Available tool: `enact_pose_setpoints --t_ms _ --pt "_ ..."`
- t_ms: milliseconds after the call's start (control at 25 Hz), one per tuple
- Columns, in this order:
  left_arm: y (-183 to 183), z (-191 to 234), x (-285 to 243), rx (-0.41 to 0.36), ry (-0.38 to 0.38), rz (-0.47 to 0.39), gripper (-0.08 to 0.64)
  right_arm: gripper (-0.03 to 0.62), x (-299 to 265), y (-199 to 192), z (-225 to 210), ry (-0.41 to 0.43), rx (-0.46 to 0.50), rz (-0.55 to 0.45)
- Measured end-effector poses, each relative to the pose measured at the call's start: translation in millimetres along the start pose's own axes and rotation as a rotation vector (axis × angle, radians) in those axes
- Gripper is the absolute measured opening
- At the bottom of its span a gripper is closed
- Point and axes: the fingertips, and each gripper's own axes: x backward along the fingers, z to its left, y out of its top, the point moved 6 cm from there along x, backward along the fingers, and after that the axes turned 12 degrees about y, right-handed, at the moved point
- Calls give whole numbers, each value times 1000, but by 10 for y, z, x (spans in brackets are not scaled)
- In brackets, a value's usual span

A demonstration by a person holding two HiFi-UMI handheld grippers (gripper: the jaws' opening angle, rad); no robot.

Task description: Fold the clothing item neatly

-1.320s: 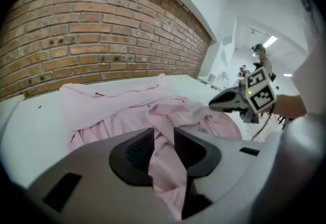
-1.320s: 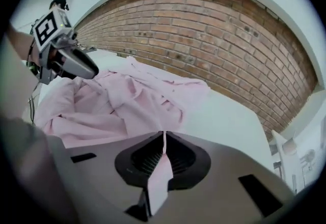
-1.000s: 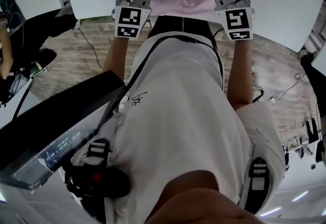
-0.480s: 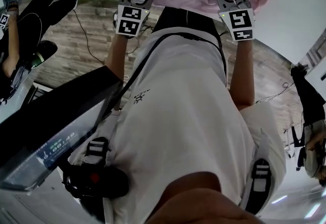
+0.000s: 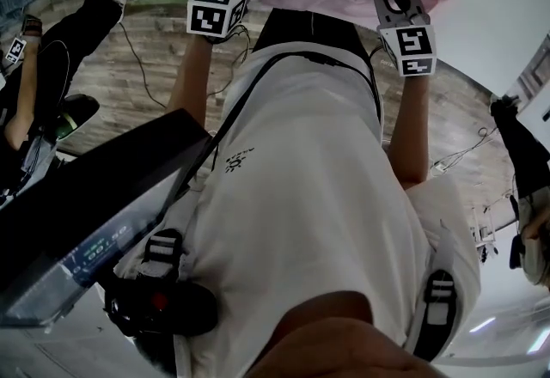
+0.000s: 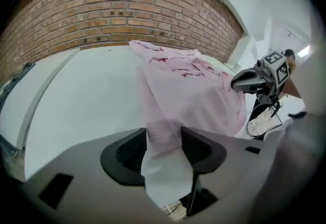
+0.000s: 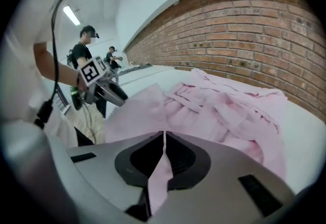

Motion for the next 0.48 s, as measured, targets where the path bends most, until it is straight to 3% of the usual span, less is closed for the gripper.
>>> enact_pose_setpoints --t_ms 80,160,200,320,480 --pt "73 -92 -58 -69 -12 10 209 20 -51 30 227 93 17 -11" --pt "113 -162 -128 -111 -13 34 37 20 -148 13 410 152 39 9" --pt "130 -180 -149 -100 -25 47 27 20 -198 1 475 164 49 22" --pt "224 -190 8 65 -138 61 21 20 -269 11 610 196 70 38" --pt "564 -207 435 304 -392 15 21 20 -214 23 697 280 75 49"
